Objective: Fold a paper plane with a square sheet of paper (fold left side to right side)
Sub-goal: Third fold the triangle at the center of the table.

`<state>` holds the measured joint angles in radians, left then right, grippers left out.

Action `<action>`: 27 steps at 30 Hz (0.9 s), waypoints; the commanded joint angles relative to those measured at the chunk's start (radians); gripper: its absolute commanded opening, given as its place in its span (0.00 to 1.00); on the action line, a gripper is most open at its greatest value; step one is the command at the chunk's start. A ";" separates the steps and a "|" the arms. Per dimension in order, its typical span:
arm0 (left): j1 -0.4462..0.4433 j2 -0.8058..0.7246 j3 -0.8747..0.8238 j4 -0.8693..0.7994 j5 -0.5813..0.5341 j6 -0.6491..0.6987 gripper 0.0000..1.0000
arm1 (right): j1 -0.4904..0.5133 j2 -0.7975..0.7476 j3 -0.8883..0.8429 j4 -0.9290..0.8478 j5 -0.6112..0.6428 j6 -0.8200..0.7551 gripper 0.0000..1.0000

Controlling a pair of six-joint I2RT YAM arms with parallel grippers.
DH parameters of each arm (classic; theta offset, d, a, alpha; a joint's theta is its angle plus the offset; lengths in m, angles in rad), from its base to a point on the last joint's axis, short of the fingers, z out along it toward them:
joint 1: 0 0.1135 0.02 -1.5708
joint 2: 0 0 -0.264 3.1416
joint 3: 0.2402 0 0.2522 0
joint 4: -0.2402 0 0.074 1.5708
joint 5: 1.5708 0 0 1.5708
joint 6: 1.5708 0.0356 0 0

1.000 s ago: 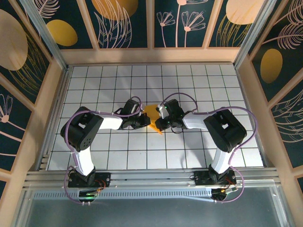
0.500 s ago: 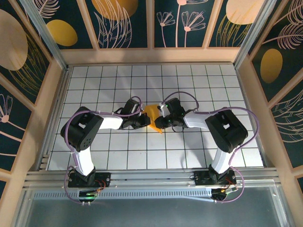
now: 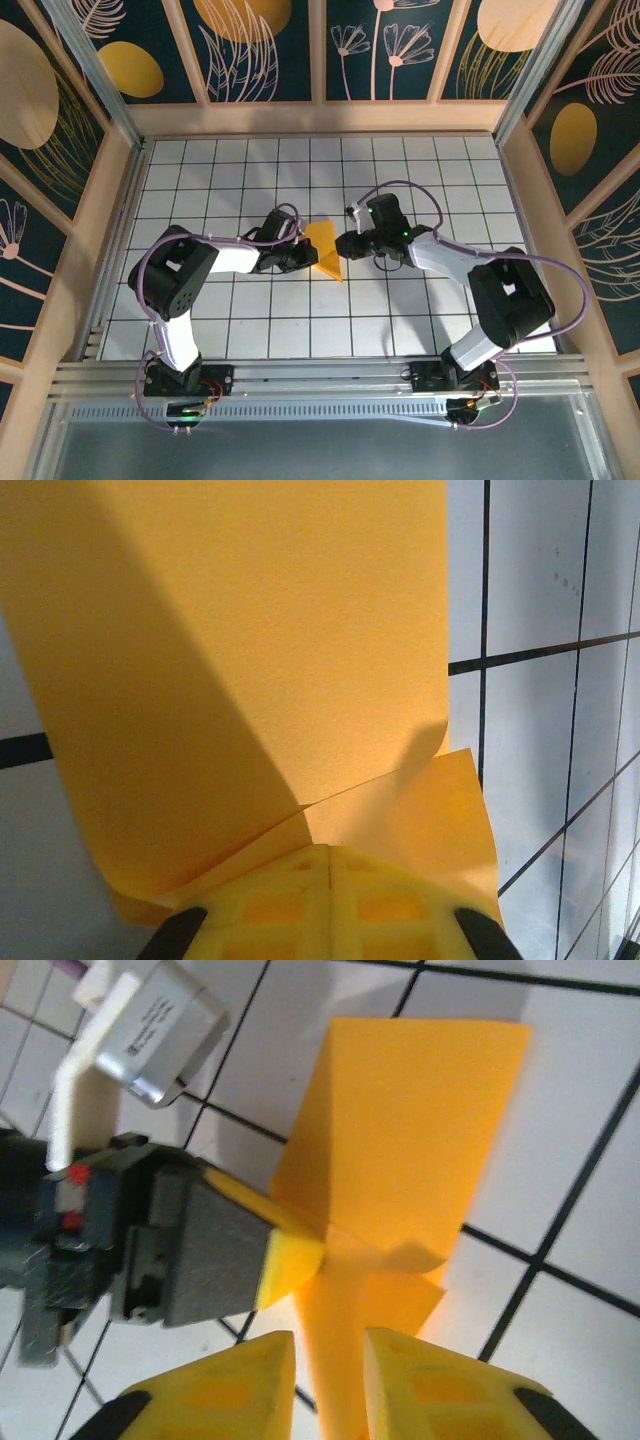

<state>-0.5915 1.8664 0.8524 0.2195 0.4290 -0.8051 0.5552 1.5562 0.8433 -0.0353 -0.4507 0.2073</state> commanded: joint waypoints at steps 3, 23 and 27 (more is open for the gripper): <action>0.005 0.055 -0.013 -0.109 -0.101 0.012 0.00 | 0.016 0.017 -0.056 -0.018 -0.174 0.060 0.03; 0.004 0.057 -0.012 -0.113 -0.102 0.013 0.00 | 0.042 0.130 -0.087 0.013 -0.152 0.094 0.00; 0.004 0.057 -0.010 -0.114 -0.101 0.013 0.00 | 0.042 0.140 -0.089 0.004 -0.139 0.089 0.00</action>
<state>-0.5915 1.8668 0.8562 0.2123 0.4286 -0.8051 0.5907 1.6772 0.7692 -0.0338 -0.5953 0.2951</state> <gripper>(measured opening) 0.048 0.051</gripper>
